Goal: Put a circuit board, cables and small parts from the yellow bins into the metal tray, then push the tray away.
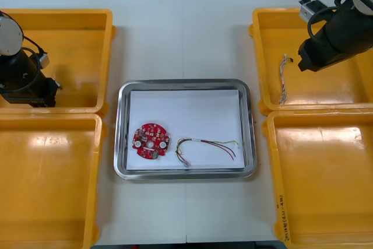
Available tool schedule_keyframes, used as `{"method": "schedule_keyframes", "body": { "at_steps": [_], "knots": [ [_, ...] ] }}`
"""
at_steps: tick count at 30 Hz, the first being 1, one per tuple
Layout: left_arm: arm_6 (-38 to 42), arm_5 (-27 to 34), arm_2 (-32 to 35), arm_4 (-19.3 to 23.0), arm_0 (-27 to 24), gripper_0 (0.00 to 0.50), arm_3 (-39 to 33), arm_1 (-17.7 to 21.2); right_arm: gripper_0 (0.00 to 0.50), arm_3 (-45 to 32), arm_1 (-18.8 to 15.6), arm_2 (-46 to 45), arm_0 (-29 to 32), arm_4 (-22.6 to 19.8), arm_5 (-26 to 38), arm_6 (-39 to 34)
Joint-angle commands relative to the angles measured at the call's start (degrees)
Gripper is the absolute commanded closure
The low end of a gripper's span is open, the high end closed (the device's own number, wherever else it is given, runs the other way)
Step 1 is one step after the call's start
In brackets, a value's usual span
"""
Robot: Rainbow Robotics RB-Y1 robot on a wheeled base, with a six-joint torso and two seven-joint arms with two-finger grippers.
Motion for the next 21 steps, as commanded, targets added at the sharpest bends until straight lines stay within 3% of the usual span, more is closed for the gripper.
{"method": "schedule_keyframes", "body": {
  "at_steps": [1, 4, 14, 21],
  "knots": [
    [-3.30, -0.73, -1.34, 0.32, -1.75, 0.472, 0.66, 2.22, 0.025, 2.62, -0.27, -2.41, 0.56, 0.50, -2.76, -3.06],
    [-3.21, -0.73, -1.34, 0.32, -1.75, 0.500, 0.66, 2.22, 0.025, 4.37, 0.87, -3.47, 0.83, 0.77, -4.69, -4.81],
    [-1.81, -0.73, -0.64, 0.40, -2.63, 0.500, 0.66, 2.22, 0.025, 6.22, 2.54, -3.38, 2.85, 3.05, -10.93, -6.75],
    [-0.49, -0.20, 4.29, 0.14, -3.07, 0.500, -0.40, 2.22, 0.025, 9.30, 4.91, -3.38, 2.85, 3.40, -14.45, -8.24]
  ]
}}
